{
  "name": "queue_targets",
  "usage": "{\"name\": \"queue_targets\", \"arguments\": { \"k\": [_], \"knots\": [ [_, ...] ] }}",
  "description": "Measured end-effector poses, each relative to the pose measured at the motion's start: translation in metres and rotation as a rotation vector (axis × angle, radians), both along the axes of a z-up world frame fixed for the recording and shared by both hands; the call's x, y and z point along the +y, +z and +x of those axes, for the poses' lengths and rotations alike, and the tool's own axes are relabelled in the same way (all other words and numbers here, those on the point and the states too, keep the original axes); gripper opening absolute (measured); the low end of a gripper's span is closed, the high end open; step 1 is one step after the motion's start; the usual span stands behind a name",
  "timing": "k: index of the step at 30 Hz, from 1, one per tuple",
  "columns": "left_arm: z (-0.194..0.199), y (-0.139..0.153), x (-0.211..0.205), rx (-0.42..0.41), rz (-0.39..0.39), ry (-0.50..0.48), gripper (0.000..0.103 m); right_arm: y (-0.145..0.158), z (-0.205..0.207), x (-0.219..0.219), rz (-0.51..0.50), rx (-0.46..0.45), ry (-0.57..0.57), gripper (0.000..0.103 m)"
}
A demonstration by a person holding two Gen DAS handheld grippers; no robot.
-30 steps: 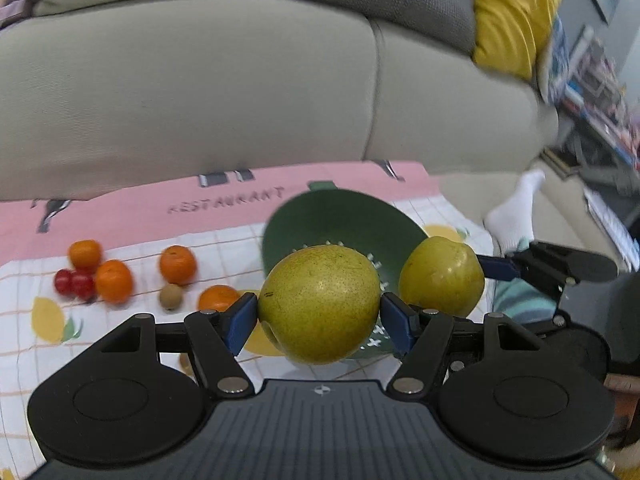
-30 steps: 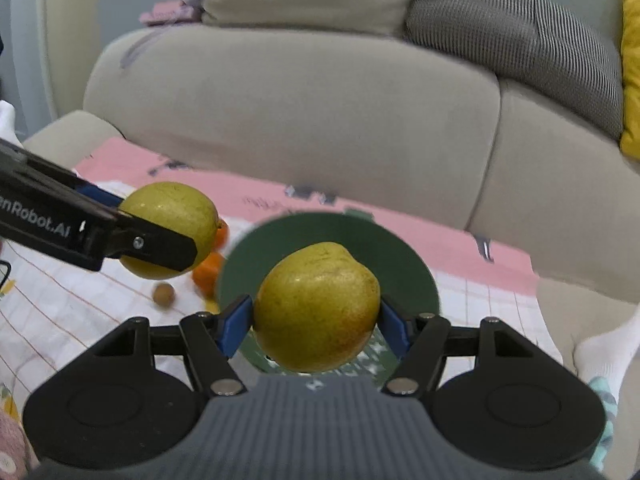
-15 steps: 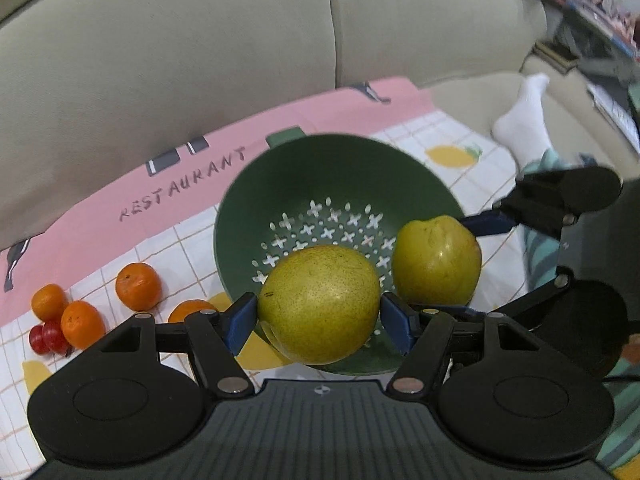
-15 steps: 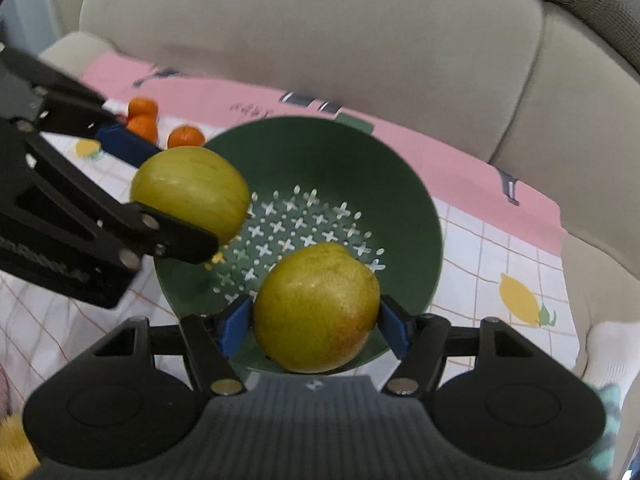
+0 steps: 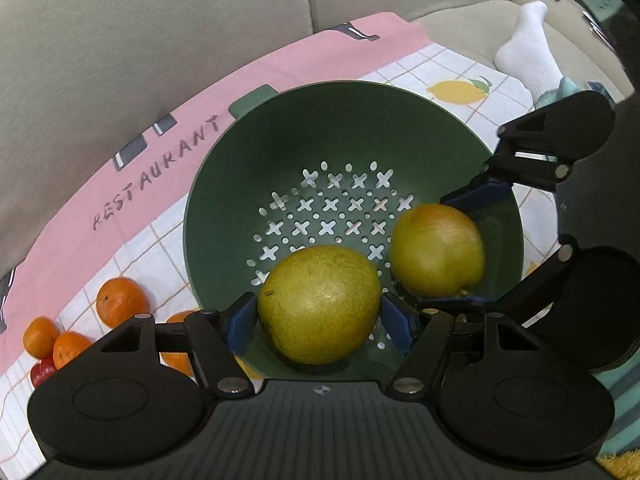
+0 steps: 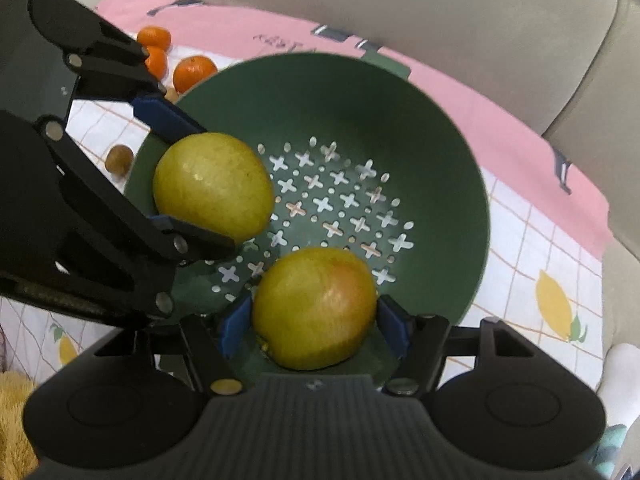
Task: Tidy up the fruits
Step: 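Carry both pears over the green colander and open both tools to drop them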
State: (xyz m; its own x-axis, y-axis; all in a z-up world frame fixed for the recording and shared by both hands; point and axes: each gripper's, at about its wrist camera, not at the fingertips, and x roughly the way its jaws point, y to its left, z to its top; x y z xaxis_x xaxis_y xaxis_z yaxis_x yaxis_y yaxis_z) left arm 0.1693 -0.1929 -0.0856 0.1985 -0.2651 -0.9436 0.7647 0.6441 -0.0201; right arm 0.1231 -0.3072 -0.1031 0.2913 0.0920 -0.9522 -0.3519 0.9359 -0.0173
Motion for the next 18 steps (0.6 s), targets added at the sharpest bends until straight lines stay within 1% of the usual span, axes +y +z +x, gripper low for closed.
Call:
{"name": "queue_targets", "arguments": {
  "k": [5, 8, 13, 16, 18],
  "knots": [
    [0.007, -0.007, -0.004, 0.031, 0.008, -0.003, 0.077, -0.007, 0.010, 0.002, -0.005, 0.032, 0.032, 0.065],
    [0.005, -0.008, -0.008, 0.011, 0.026, -0.006, 0.077, -0.008, 0.012, 0.001, -0.005, 0.040, 0.045, 0.065],
    [0.005, -0.010, -0.011, 0.007, 0.051, -0.007, 0.078, -0.011, 0.015, 0.000, -0.004, 0.053, 0.043, 0.065],
    [0.002, -0.011, -0.014, 0.003, 0.078, -0.011, 0.078, -0.014, 0.017, 0.003, -0.020, 0.058, 0.057, 0.067],
    [0.000, -0.009, -0.015, -0.009, 0.083, -0.003, 0.078, -0.015, 0.018, 0.004, -0.028, 0.066, 0.064, 0.067]
  ]
}}
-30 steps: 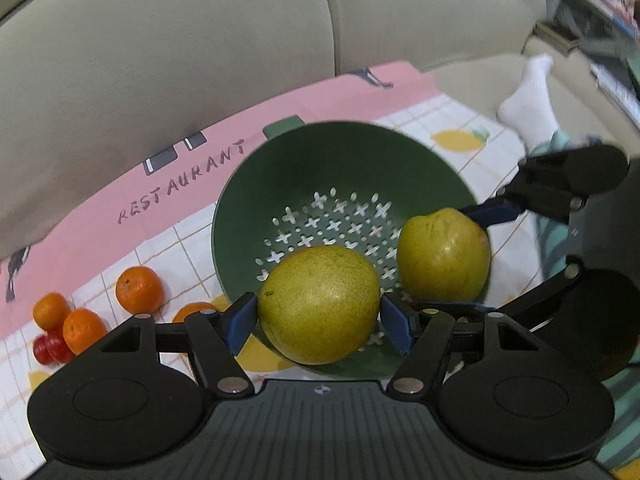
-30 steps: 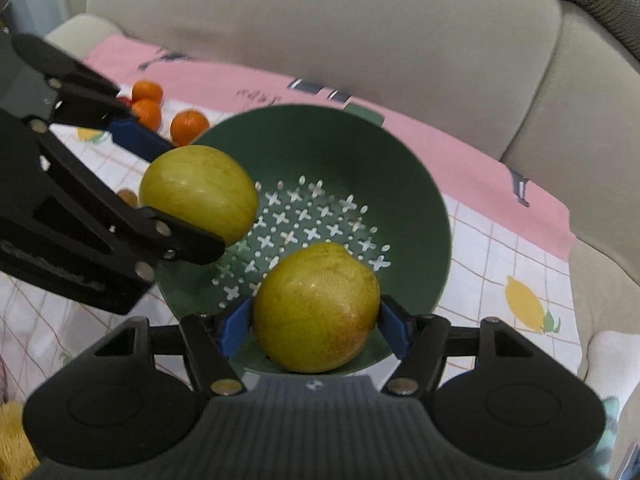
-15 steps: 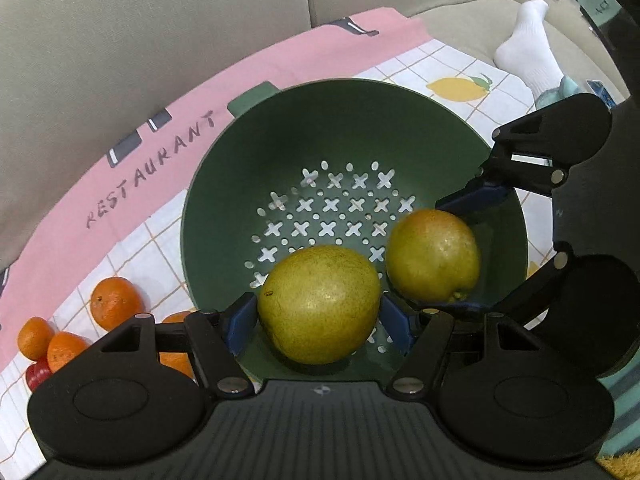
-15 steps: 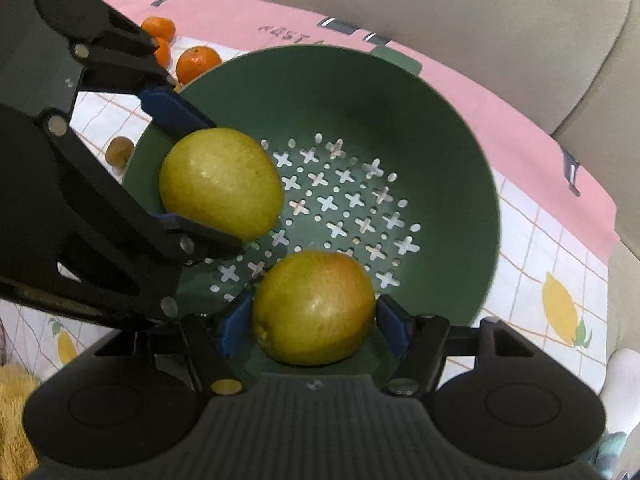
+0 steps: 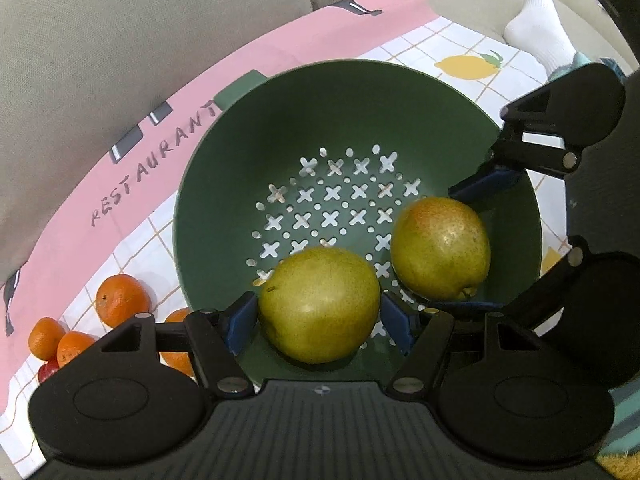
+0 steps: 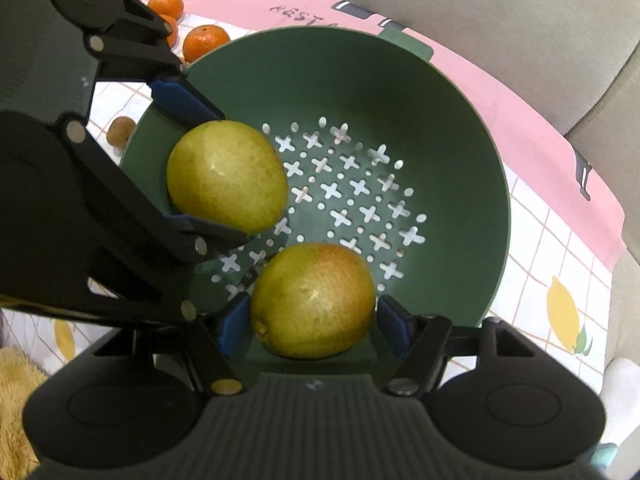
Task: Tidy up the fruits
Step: 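Carry both pears over the green colander and open both tools to drop them, then withdraw both tools from the colander back toward the remaining fruit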
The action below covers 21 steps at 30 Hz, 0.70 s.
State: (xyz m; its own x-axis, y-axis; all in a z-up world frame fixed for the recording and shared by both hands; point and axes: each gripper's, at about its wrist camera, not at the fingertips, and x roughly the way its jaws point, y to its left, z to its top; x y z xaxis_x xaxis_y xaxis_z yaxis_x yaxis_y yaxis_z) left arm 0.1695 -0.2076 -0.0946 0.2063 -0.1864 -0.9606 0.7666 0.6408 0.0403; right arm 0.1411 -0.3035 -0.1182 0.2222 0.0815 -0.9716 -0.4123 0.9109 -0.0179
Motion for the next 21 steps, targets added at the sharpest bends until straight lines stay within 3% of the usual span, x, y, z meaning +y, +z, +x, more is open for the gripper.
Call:
{"name": "queue_targets", "arguments": {
  "k": [11, 21],
  "knots": [
    [-0.006, 0.032, 0.013, -0.034, -0.041, 0.048, 0.078, 0.018, -0.002, -0.009, 0.002, -0.046, -0.066, 0.078],
    [-0.029, 0.077, 0.039, -0.152, -0.105, 0.098, 0.079, 0.059, -0.030, -0.009, 0.009, -0.218, -0.172, 0.082]
  ]
}}
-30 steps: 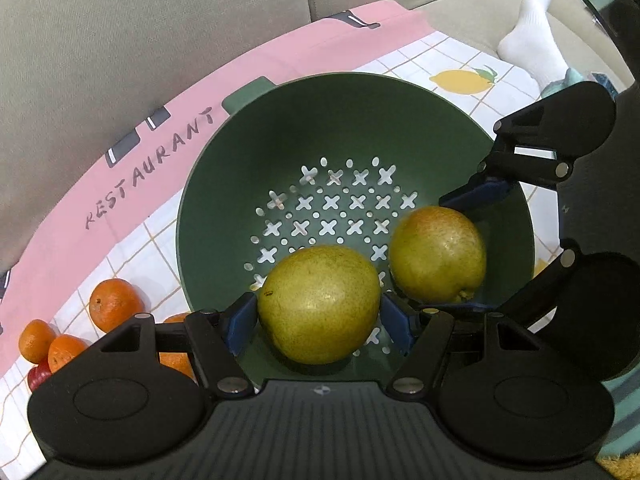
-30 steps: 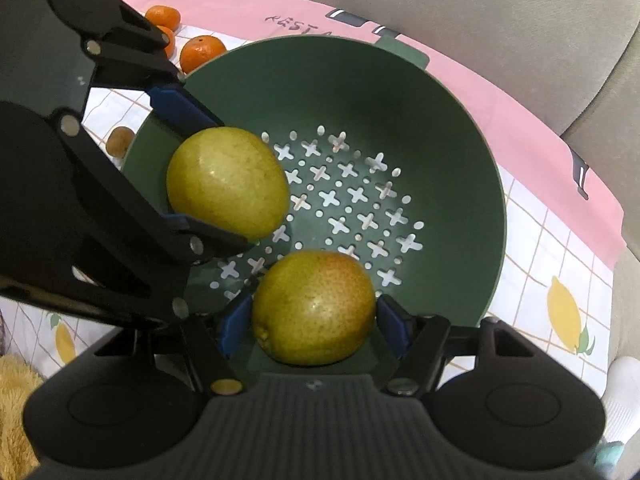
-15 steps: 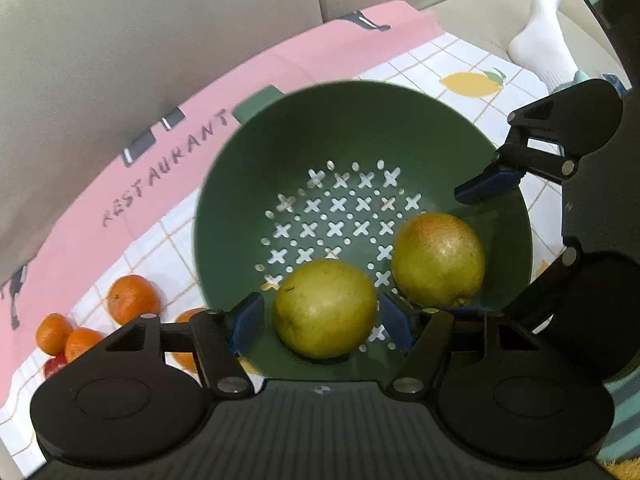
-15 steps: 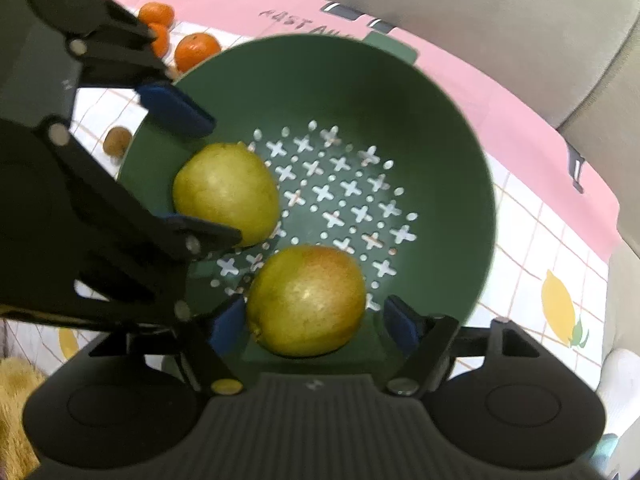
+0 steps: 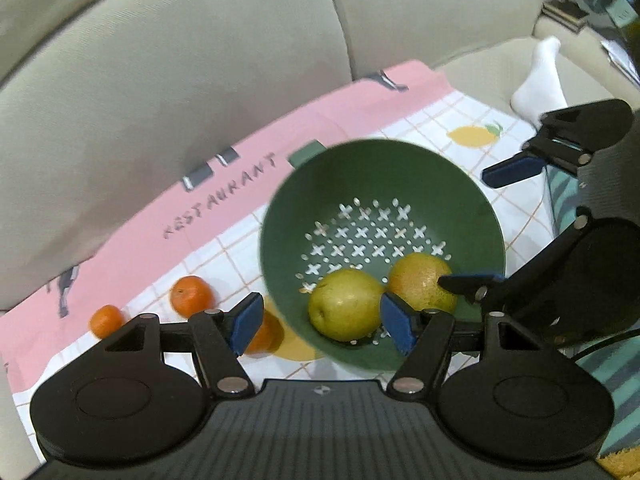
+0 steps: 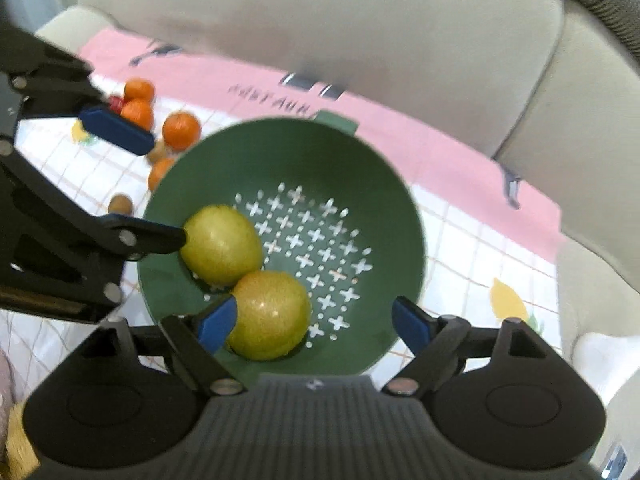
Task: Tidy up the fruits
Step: 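Withdraw both tools from the colander back toward the remaining fruit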
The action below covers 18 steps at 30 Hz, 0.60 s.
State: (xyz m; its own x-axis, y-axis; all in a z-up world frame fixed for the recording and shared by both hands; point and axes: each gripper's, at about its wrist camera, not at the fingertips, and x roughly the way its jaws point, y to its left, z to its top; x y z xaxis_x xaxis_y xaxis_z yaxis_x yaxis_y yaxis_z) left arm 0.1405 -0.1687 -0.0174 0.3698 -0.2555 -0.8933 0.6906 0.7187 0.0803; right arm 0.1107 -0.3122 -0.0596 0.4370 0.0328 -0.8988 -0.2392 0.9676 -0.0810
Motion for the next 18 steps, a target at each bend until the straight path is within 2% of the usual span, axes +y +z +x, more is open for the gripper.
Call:
{"name": "queue_targets", "arguments": {
  "k": [13, 18],
  "knots": [
    [-0.037, 0.039, 0.070, -0.132, -0.100, 0.142, 0.079, 0.052, -0.057, 0.022, 0.050, -0.310, -0.174, 0.089],
    [-0.056, 0.044, 0.095, -0.209, -0.140, 0.196, 0.080, 0.052, -0.075, 0.039, 0.154, -0.373, -0.250, 0.089]
  ]
}}
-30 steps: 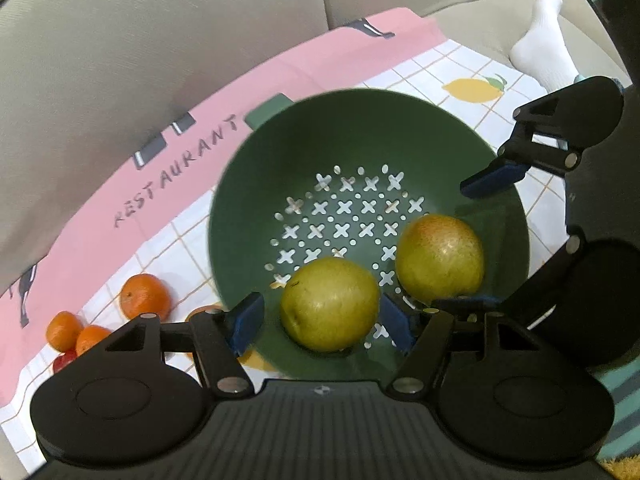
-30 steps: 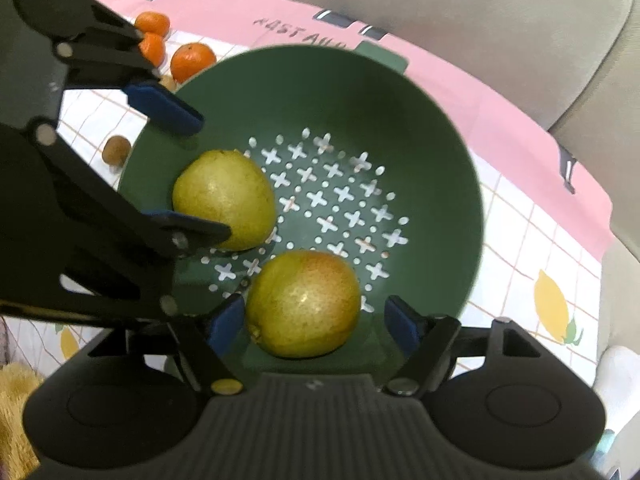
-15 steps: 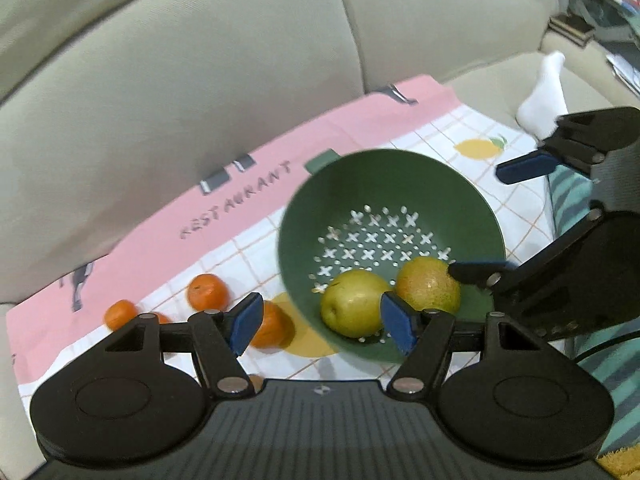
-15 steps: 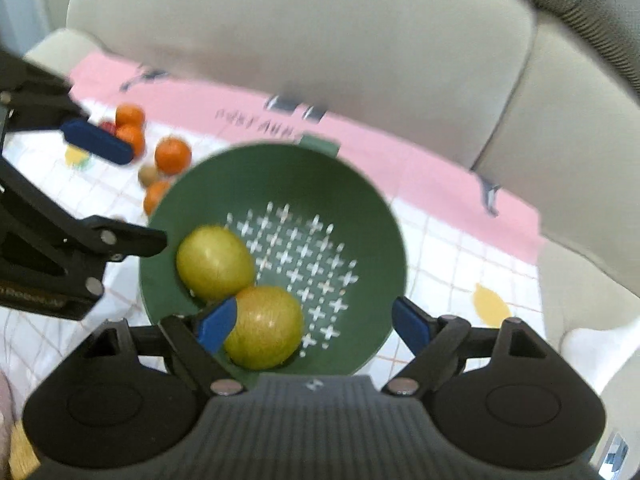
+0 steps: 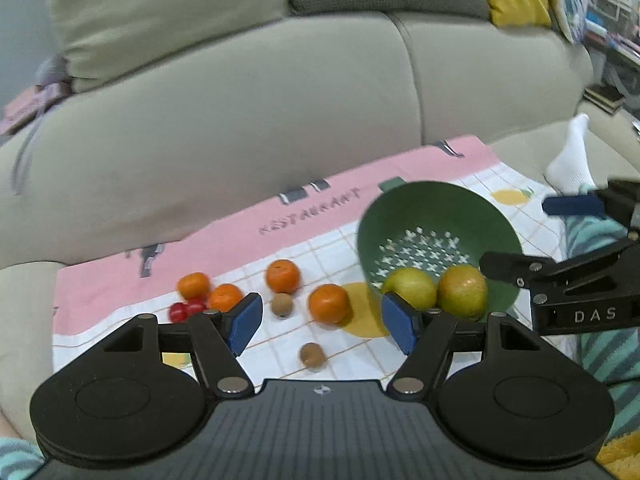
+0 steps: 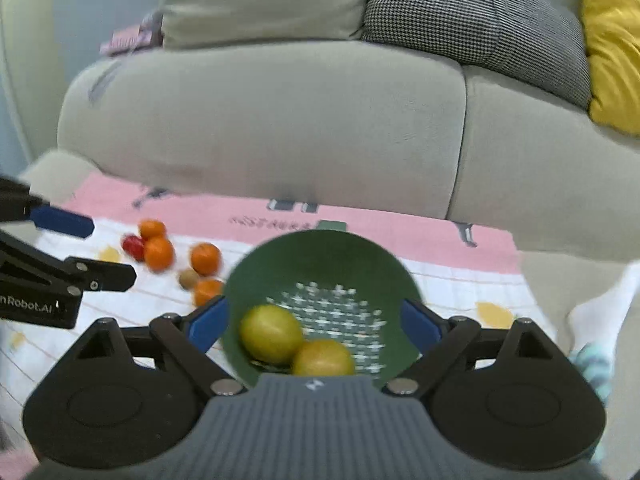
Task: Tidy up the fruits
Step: 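Withdraw both tools from the colander back toward the remaining fruit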
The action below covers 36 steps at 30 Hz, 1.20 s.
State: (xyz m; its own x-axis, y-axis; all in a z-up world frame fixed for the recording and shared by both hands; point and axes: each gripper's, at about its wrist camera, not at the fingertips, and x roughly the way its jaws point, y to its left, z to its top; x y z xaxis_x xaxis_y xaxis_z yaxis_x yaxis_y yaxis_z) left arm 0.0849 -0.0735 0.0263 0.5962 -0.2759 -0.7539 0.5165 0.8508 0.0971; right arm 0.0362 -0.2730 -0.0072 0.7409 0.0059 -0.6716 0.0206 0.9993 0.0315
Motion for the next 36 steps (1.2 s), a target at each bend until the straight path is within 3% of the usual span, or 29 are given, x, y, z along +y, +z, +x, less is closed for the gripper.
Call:
{"name": "queue_targets", "arguments": {
  "k": [5, 11, 17, 22, 29, 36],
  "knots": [
    [-0.014, -0.003, 0.025, -0.062, -0.027, 0.043, 0.080, -0.004, -0.013, 0.027, 0.073, -0.061, -0.025, 0.089],
    [-0.012, -0.019, 0.055, -0.058, -0.078, 0.123, 0.080, -0.012, -0.023, 0.068, 0.106, -0.107, -0.010, 0.089],
    [-0.012, -0.039, 0.083, -0.070, -0.121, 0.193, 0.080, -0.031, -0.021, 0.099, 0.104, -0.090, 0.027, 0.088],
    [-0.001, -0.063, 0.112, -0.039, -0.148, 0.283, 0.079, -0.046, -0.016, 0.121, 0.088, -0.086, 0.061, 0.088],
    [0.009, -0.086, 0.136, -0.040, -0.206, 0.331, 0.076, -0.068, -0.004, 0.145, 0.011, -0.066, 0.125, 0.086],
    [0.024, -0.105, 0.139, -0.010, -0.215, 0.341, 0.066, -0.092, 0.016, 0.160, -0.082, -0.037, 0.172, 0.069]
  ]
}}
